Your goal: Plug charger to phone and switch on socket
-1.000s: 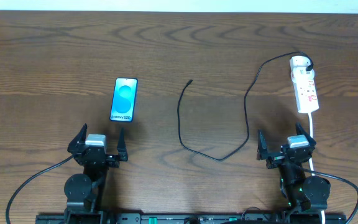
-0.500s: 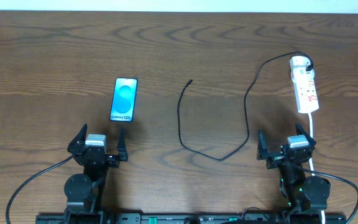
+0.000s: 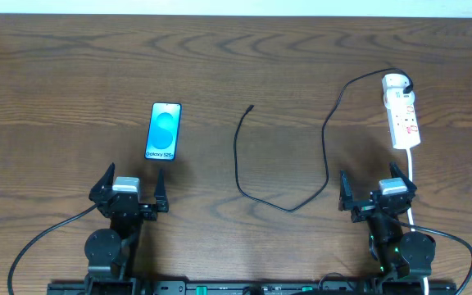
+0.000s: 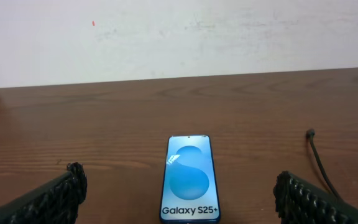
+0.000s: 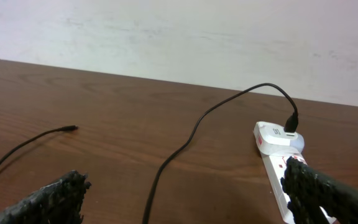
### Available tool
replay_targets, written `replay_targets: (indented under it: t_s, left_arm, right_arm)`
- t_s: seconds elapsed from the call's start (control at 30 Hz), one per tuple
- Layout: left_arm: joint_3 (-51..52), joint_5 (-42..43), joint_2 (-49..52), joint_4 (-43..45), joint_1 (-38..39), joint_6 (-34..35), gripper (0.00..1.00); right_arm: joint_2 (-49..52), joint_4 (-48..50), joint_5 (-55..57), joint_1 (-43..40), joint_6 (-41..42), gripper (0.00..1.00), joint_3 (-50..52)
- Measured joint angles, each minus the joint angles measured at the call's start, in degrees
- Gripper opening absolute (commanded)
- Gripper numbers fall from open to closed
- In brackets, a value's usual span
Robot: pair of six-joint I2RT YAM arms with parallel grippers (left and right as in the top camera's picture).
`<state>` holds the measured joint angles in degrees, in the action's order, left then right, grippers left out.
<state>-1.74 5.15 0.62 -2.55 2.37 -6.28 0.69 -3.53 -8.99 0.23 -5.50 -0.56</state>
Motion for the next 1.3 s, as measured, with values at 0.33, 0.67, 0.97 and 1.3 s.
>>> replay_targets:
  t_s: [0.33, 0.67, 0.97, 1.3]
  left_arm:
    - [0.0, 0.0, 0.0, 0.0, 0.0, 0.0, 0.98]
    - [0.0, 0.0, 0.0, 0.0, 0.0, 0.0, 0.98]
    - [0.0, 0.0, 0.0, 0.0, 0.0, 0.0, 0.98]
    - [0.0, 0.0, 1.0, 0.0, 0.0, 0.8, 0.98]
  right_arm:
    - [0.0, 0.0, 0.0, 0.0, 0.0, 0.99, 0.0]
    - [0.0, 0.0, 0.0, 0.0, 0.0, 0.99, 0.0]
    - [0.0, 0.0, -0.2, 0.0, 0.0, 0.99, 0.0]
    - [0.0, 0.0, -0.2, 0.0, 0.0, 0.99, 0.0]
